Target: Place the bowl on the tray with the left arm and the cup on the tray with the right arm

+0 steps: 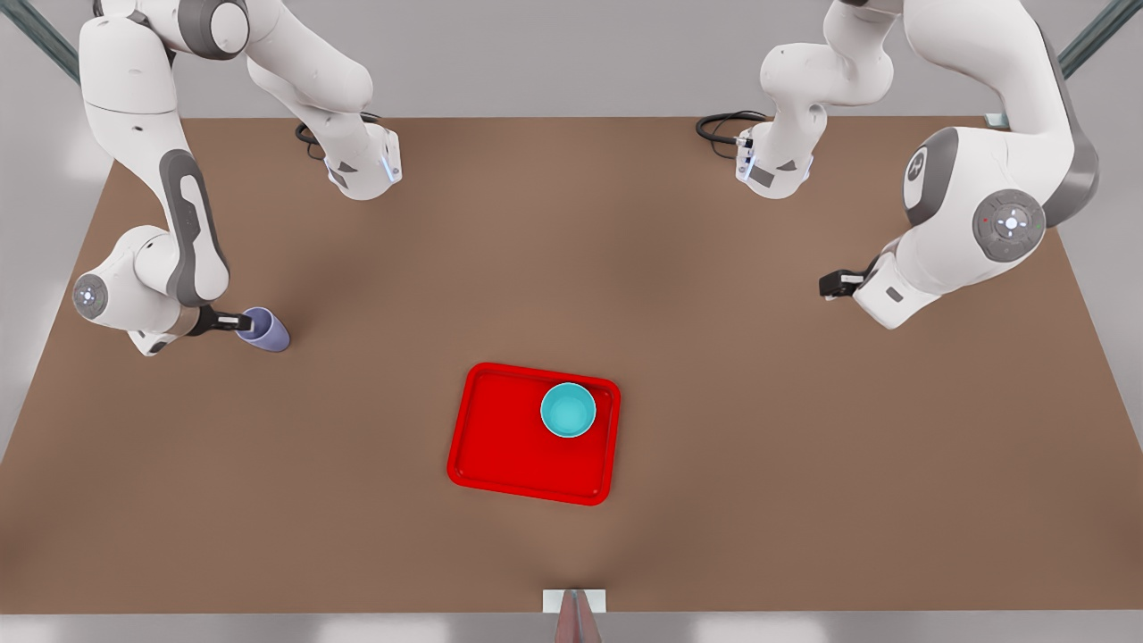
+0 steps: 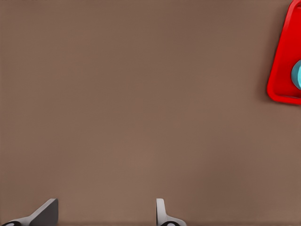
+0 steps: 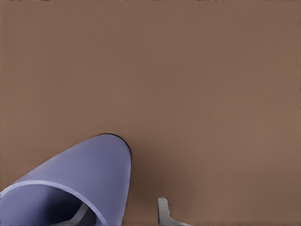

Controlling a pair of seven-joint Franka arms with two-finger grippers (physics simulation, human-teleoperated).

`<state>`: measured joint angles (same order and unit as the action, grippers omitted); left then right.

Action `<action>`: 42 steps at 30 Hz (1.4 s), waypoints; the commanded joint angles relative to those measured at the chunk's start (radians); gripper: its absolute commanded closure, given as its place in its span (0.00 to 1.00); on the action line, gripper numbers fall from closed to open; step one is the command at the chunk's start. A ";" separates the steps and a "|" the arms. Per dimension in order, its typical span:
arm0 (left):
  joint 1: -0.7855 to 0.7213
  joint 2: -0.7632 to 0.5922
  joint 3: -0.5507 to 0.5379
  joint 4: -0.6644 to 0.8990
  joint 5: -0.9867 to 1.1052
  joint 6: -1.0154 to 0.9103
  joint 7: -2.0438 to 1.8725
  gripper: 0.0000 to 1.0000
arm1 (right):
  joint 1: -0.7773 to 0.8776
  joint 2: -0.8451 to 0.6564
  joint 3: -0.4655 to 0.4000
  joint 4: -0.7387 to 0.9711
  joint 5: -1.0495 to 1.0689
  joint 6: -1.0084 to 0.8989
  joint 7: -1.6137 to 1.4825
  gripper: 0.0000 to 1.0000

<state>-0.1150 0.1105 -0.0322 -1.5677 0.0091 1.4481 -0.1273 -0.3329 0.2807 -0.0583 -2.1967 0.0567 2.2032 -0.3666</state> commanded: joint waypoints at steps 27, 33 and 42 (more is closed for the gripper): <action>0.000 0.000 0.005 0.002 0.000 0.000 0.000 0.00 | 0.008 -0.006 0.002 0.008 0.002 -0.016 0.008 0.75; 0.000 0.000 0.005 0.002 0.000 0.000 0.000 0.00 | 0.009 -0.020 0.003 0.021 0.006 -0.026 0.014 0.75; 0.001 0.003 0.006 0.002 0.000 0.003 0.002 0.00 | 0.014 -0.017 0.008 0.009 0.009 -0.036 0.015 0.79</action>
<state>-0.1138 0.1136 -0.0261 -1.5662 0.0093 1.4511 -0.1258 -0.3169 0.2601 -0.0493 -2.1832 0.0703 2.1663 -0.3545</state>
